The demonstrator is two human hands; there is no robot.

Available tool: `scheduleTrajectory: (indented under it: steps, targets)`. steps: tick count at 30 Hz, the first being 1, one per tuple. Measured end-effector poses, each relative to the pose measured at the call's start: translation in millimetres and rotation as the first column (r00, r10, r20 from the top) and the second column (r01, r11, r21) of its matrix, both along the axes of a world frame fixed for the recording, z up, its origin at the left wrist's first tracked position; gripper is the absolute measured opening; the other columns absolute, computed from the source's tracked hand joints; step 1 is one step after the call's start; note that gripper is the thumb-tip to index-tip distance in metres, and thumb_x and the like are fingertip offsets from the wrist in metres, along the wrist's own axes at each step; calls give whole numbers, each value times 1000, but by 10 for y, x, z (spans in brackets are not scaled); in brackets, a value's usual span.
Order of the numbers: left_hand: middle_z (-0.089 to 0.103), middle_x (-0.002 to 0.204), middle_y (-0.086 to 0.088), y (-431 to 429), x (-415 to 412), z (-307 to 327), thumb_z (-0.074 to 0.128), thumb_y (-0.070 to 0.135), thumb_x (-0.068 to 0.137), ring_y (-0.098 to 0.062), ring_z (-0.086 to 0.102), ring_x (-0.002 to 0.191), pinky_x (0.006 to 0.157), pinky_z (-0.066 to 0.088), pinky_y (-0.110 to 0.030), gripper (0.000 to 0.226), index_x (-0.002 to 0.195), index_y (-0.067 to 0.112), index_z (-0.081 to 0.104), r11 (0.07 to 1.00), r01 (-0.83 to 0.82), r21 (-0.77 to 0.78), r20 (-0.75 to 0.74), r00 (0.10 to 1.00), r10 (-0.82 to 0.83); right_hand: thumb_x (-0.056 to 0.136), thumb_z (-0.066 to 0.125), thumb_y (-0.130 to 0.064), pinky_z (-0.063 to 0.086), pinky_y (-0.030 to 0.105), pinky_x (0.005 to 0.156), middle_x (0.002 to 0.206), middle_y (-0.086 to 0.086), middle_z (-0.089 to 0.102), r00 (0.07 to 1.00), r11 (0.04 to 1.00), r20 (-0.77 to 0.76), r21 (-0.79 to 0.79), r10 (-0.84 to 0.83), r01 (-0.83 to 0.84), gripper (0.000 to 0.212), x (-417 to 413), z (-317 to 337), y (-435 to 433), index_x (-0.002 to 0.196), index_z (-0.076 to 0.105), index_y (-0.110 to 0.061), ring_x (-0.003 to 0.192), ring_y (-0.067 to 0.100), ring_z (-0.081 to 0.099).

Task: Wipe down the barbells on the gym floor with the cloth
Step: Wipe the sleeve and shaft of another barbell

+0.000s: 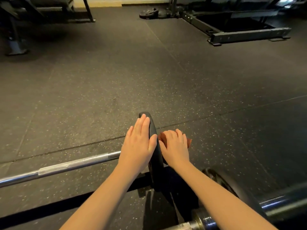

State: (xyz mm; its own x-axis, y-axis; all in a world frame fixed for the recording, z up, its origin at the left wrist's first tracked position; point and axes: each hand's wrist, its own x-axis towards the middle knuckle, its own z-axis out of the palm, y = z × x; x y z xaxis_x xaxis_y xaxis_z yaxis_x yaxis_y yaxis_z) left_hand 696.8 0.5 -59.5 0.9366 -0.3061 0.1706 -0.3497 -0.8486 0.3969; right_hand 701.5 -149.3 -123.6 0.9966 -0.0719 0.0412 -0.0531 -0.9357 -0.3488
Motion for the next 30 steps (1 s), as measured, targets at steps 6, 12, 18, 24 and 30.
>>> scheduleTrajectory:
  steps: [6, 12, 18, 24, 30]
  targets:
    - [10, 161, 0, -76, 31, 19, 5, 51, 86, -14, 10, 147, 120, 12, -35, 77, 153, 14, 16, 1000, 8, 8, -9, 1000, -8, 100, 42, -32, 47, 43, 94, 118, 5, 57, 984, 960, -144, 245, -105, 138, 28, 257, 68, -306, 121, 53, -17, 113, 25, 53]
    - [11, 161, 1, -2, 12, -9, 7, 50, 87, -13, 12, 146, 119, 14, -37, 75, 152, 14, 18, 1000, -9, -8, -8, 1000, 9, 96, 51, -29, 23, 42, 117, 133, -2, 52, 983, 985, 63, 12, 172, -173, 32, -97, 42, -97, 127, 54, -21, 133, 22, 39]
    - [9, 161, 2, 2, -29, 15, 5, 51, 86, -13, 10, 147, 118, 9, -35, 76, 153, 16, 16, 1000, -2, 23, -13, 1000, 2, 100, 42, -32, 38, 40, 96, 114, 9, 60, 982, 978, -76, 104, -174, 181, 28, 221, 162, -198, 115, 55, -12, 110, 28, 52]
    - [11, 161, 1, -7, -11, 9, 8, 50, 87, -13, 12, 146, 119, 13, -37, 74, 152, 15, 18, 1000, -6, -13, -7, 1000, 6, 92, 60, -25, 28, 43, 114, 127, 5, 59, 980, 984, 104, 44, 167, -172, 29, -102, 19, -37, 120, 60, -16, 129, 28, 47]
    - [9, 161, 3, -27, -16, 26, 7, 52, 85, -13, 12, 146, 118, 10, -36, 76, 153, 17, 16, 1000, 3, 11, -24, 1000, -2, 100, 39, -36, 25, 45, 113, 116, 3, 61, 993, 991, -41, 63, -112, 115, 31, 182, 126, -89, 117, 56, -17, 122, 25, 47]
